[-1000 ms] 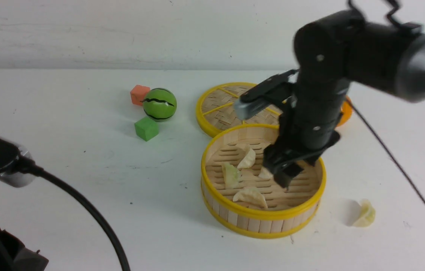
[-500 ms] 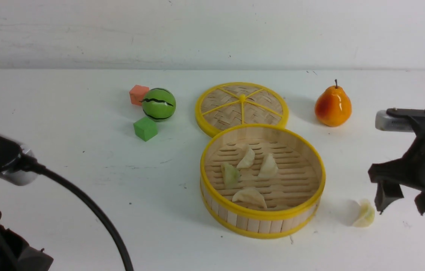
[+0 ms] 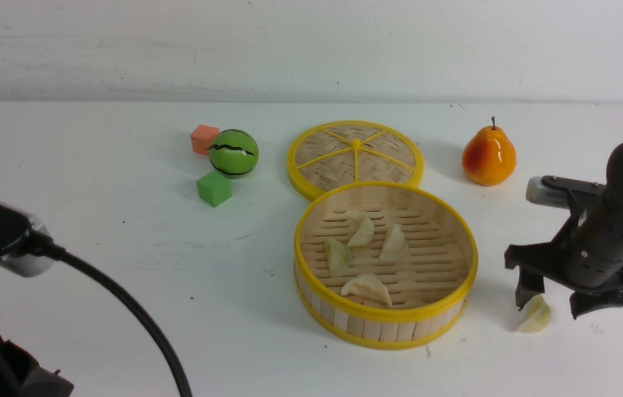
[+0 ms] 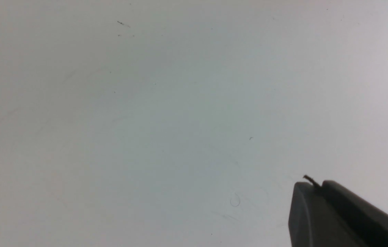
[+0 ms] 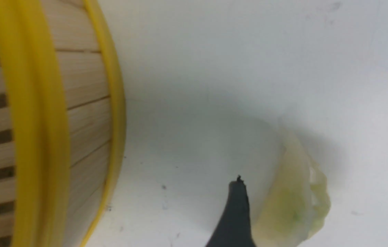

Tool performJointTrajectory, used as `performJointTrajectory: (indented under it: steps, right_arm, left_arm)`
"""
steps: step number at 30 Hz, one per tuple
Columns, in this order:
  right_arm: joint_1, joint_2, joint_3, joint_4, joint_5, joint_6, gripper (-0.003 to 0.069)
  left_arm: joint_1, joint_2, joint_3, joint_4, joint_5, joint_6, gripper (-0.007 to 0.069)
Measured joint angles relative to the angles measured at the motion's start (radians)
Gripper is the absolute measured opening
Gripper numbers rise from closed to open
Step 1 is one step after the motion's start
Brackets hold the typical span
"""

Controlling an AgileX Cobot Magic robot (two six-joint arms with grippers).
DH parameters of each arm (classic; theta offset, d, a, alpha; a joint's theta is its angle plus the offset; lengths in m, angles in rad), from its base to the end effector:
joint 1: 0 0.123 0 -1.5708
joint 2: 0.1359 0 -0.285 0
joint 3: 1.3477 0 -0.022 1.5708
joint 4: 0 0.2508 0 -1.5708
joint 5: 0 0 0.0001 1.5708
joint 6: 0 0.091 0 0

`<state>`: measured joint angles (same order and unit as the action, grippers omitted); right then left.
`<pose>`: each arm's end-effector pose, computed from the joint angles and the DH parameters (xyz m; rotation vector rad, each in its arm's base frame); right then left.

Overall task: Put the dumplings into the steamer on the white table.
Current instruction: 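Reach for and grasp a dumpling lying on the table beside the steamer, then place the dumpling in the bamboo steamer basket with the right gripper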

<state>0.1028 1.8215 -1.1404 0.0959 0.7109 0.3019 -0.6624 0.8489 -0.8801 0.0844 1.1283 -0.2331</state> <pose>0.3492 0.0417 0.1773 0.3796 2.8652 0.1800 0.1124 -0.0789 0.3351 0.5698 2.5275 -0.2218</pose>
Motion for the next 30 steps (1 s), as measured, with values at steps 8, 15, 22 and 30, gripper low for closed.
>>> performJointTrajectory:
  steps: [8, 15, 22, 30]
  right_arm:
    - [0.000, 0.037, 0.000, 0.068, 0.005, -0.075, 0.0384]
    - [0.000, 0.035, -0.027, 0.071, 0.100, -0.183, 0.0209]
    - [0.054, -0.054, -0.274, 0.060, 0.280, -0.258, 0.0209]
    - [0.255, -0.044, -0.529, 0.049, 0.332, -0.322, 0.0208]
  left_arm:
    - [0.000, 0.000, 0.000, 0.000, 0.000, 0.000, 0.0030]
    - [0.000, 0.000, 0.000, 0.000, 0.000, 0.000, 0.0039]
    - [0.000, 0.000, 0.000, -0.001, 0.004, 0.000, 0.0039]
    - [0.000, 0.000, 0.000, -0.001, -0.004, 0.000, 0.0047]
